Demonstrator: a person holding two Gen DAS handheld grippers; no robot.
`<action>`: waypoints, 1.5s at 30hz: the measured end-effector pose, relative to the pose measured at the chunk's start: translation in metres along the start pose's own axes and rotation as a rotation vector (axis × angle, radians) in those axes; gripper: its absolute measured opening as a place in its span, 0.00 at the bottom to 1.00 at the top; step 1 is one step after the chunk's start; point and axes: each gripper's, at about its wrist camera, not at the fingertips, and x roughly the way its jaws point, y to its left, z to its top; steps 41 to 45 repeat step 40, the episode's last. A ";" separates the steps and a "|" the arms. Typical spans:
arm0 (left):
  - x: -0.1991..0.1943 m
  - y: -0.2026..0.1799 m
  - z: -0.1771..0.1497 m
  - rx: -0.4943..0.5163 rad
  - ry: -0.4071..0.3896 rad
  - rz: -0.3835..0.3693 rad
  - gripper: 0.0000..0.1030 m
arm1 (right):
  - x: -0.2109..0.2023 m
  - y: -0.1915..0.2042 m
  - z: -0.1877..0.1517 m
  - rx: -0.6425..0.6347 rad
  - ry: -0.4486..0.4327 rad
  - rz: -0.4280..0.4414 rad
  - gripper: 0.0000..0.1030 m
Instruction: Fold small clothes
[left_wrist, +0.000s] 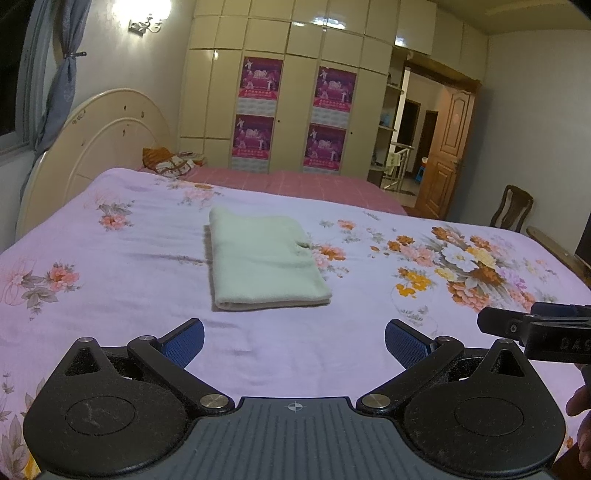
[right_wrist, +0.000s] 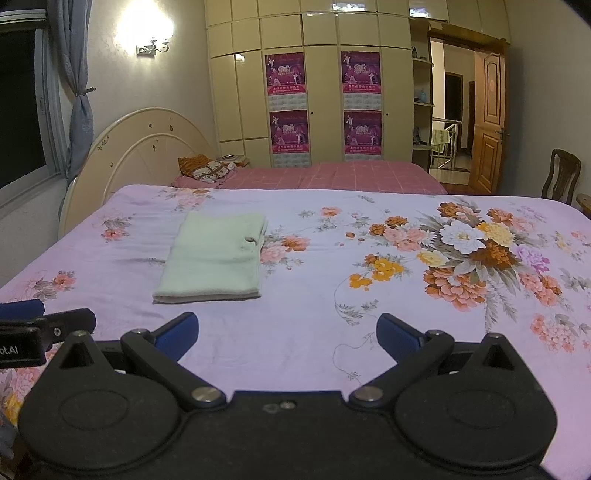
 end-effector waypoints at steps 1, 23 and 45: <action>0.000 0.001 0.000 0.000 -0.001 0.000 1.00 | 0.000 0.000 0.000 -0.001 0.000 0.000 0.99; 0.001 0.006 0.002 -0.007 -0.017 0.001 1.00 | 0.000 0.004 -0.004 -0.003 0.008 0.000 0.99; 0.003 0.009 -0.001 -0.020 -0.037 0.000 1.00 | 0.006 0.007 -0.001 -0.030 0.013 0.019 0.99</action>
